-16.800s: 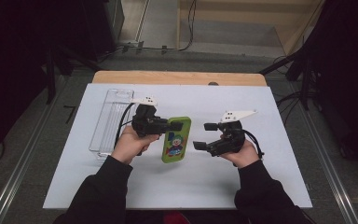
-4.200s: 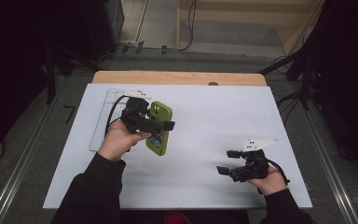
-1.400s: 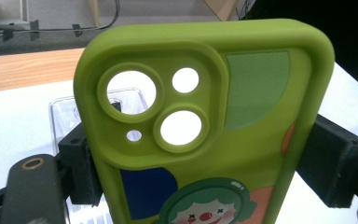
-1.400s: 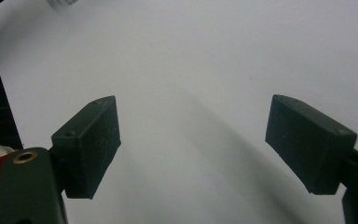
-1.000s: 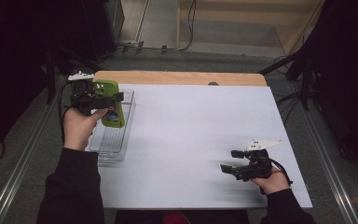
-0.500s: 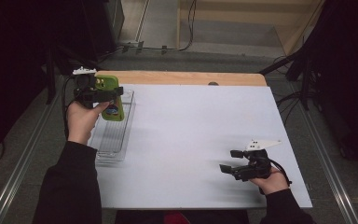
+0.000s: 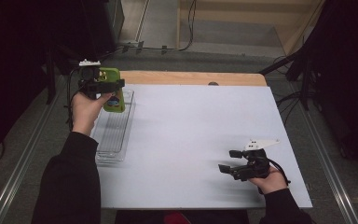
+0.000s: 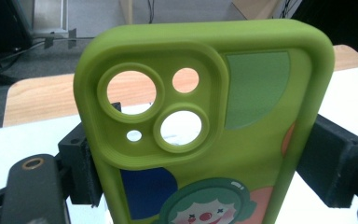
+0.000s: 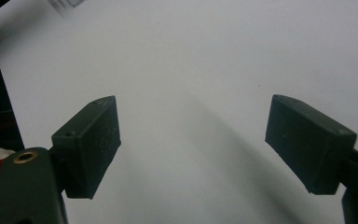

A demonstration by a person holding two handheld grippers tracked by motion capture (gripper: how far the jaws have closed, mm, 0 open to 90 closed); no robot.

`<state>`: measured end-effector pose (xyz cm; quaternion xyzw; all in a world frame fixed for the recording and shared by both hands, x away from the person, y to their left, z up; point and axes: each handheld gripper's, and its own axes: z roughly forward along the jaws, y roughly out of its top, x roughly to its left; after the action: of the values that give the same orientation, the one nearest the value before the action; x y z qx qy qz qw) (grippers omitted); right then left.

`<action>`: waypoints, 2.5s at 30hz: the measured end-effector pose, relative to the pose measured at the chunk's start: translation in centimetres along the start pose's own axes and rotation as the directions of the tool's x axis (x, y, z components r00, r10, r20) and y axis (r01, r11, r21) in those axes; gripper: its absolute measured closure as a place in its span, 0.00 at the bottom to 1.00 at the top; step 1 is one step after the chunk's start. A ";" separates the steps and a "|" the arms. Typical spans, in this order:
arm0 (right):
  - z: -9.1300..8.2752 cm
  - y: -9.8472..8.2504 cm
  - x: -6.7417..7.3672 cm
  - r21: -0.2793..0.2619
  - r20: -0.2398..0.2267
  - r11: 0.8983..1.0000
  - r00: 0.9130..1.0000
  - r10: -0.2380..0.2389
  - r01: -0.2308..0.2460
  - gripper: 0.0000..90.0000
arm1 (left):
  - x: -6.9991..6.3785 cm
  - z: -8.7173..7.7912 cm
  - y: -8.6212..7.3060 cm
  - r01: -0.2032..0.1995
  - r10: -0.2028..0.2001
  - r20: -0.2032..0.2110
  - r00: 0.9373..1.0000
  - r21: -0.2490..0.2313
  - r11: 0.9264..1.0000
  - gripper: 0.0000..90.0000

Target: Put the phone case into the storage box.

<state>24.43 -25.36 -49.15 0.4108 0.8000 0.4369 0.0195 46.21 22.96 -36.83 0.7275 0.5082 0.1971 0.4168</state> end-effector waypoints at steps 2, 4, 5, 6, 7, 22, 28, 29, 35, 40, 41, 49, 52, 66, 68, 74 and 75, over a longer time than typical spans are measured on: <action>0.0 0.0 0.0 -0.003 -0.001 1.000 1.000 0.000 0.000 0.18 | 0.1 0.3 0.2 -0.004 0.004 -0.007 1.000 0.008 1.000 0.18; 0.0 0.0 0.0 -0.004 0.000 1.000 1.000 -0.001 0.001 0.18 | 0.2 0.6 0.3 -0.008 0.008 -0.007 1.000 0.002 1.000 0.18; 0.0 0.0 0.0 -0.003 0.003 1.000 1.000 0.000 0.000 0.18 | 0.2 0.7 0.4 -0.006 0.006 -0.007 1.000 0.000 1.000 0.18; -0.1 0.0 0.0 -0.004 0.004 1.000 1.000 0.000 0.000 0.18 | 0.3 0.9 0.4 -0.006 0.006 -0.003 1.000 0.000 1.000 0.18; -0.1 0.0 0.0 -0.004 0.002 1.000 1.000 0.004 -0.004 0.18 | 0.4 1.1 0.5 -0.004 0.004 -0.010 1.000 -0.002 1.000 0.18; -0.1 0.0 0.0 -0.011 0.001 1.000 1.000 0.006 -0.006 0.18 | 1.2 3.6 0.5 0.005 -0.005 -0.048 0.999 -0.004 1.000 0.18; -0.2 0.0 -0.1 -0.013 0.001 1.000 1.000 0.003 -0.003 0.18 | 1.7 4.4 0.2 0.021 -0.021 -0.042 0.999 -0.009 1.000 0.18; -0.2 0.0 -0.1 -0.013 0.000 1.000 1.000 0.003 -0.003 0.18 | 1.8 4.5 0.2 0.023 -0.024 -0.037 0.999 -0.013 1.000 0.18; -0.1 0.0 -0.1 -0.012 -0.002 1.000 1.000 0.003 -0.003 0.18 | 1.9 5.1 -0.1 0.018 -0.018 -0.048 0.999 -0.013 1.000 0.18; -0.2 0.0 0.0 -0.011 -0.004 1.000 1.000 0.003 -0.003 0.18 | 2.0 5.6 -0.3 0.020 -0.020 -0.056 0.998 -0.003 1.000 0.17; -0.2 0.0 0.0 -0.010 -0.003 1.000 1.000 0.002 -0.002 0.18 | 2.0 5.8 -0.4 0.021 -0.021 -0.057 0.998 0.000 1.000 0.17; -0.2 0.0 -0.1 -0.013 -0.004 1.000 1.000 0.000 0.000 0.18 | 1.8 6.8 -1.0 -0.004 0.007 -0.056 0.998 0.056 0.998 0.17; -0.2 0.0 0.0 -0.012 -0.005 1.000 1.000 0.000 0.000 0.18 | 1.7 7.0 -1.1 -0.020 0.023 -0.057 0.998 0.050 0.999 0.17; -0.1 0.0 0.0 -0.010 -0.005 1.000 1.000 0.007 -0.007 0.18 | 1.7 7.7 -1.3 -0.025 0.029 -0.079 0.996 0.047 0.999 0.16; -0.1 0.0 0.0 -0.009 -0.005 1.000 1.000 0.008 -0.008 0.18 | 1.7 7.9 -1.4 -0.015 0.019 -0.084 0.996 0.049 0.999 0.14; -0.2 0.0 -0.1 -0.012 -0.005 1.000 1.000 0.008 -0.008 0.18 | 1.7 8.3 -1.5 0.008 -0.002 -0.085 0.996 0.067 0.998 0.02; -0.2 0.0 -0.1 -0.012 -0.005 1.000 1.000 0.008 -0.008 0.18 | 1.7 8.3 -1.5 0.004 0.002 -0.091 0.996 0.068 0.998 0.01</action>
<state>24.43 -25.53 -49.08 0.4127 0.7958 0.4427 0.0182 51.97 21.34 -43.05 0.7313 0.5335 0.2121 0.3683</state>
